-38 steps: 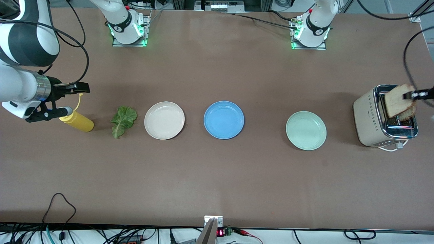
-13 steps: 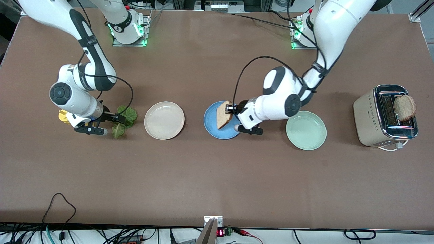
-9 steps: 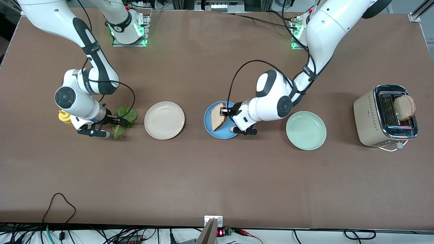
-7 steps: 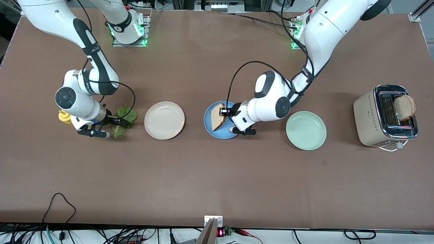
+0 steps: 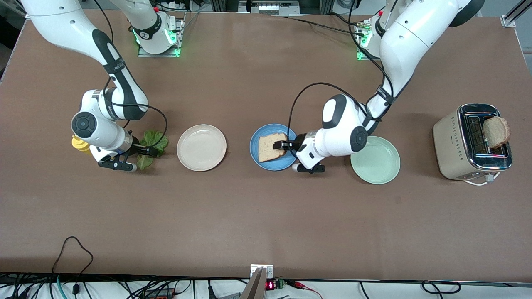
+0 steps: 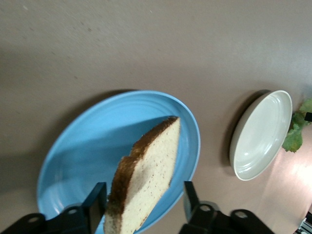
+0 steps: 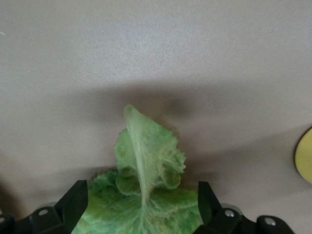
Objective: Make sandwich in blue plate with both arms
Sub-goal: 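Release the bread on the blue plate and withdraw the left gripper, then carry the lettuce with the right gripper onto the bread on the blue plate, then open the right gripper and move it back toward the mustard bottle, then grasp the yellow mustard bottle with the right gripper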
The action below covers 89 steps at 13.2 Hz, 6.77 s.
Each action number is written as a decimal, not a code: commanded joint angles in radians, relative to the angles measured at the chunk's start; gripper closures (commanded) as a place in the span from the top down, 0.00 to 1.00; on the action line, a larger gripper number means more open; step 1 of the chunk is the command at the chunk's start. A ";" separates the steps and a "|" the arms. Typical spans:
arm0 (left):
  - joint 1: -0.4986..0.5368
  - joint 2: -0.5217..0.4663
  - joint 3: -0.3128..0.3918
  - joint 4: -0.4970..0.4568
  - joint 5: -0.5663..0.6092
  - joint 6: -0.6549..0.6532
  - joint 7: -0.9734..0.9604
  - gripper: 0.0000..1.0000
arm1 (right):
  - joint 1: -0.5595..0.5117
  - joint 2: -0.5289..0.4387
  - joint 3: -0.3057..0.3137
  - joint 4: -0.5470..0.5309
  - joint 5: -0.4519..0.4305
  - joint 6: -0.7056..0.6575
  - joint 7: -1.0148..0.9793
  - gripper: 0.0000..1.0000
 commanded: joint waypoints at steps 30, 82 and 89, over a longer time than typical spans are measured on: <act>0.183 -0.789 0.387 -0.084 0.535 -0.659 0.113 1.00 | 0.412 0.005 0.014 0.455 0.288 -0.473 0.877 0.00; 0.219 -0.829 0.379 -0.080 0.485 -0.672 0.123 1.00 | -0.064 -0.375 -0.026 0.243 0.052 -0.757 -0.500 1.00; 0.218 -0.820 0.371 -0.080 0.488 -0.700 0.144 1.00 | -0.257 -0.372 -0.026 0.217 0.056 -0.700 -1.135 1.00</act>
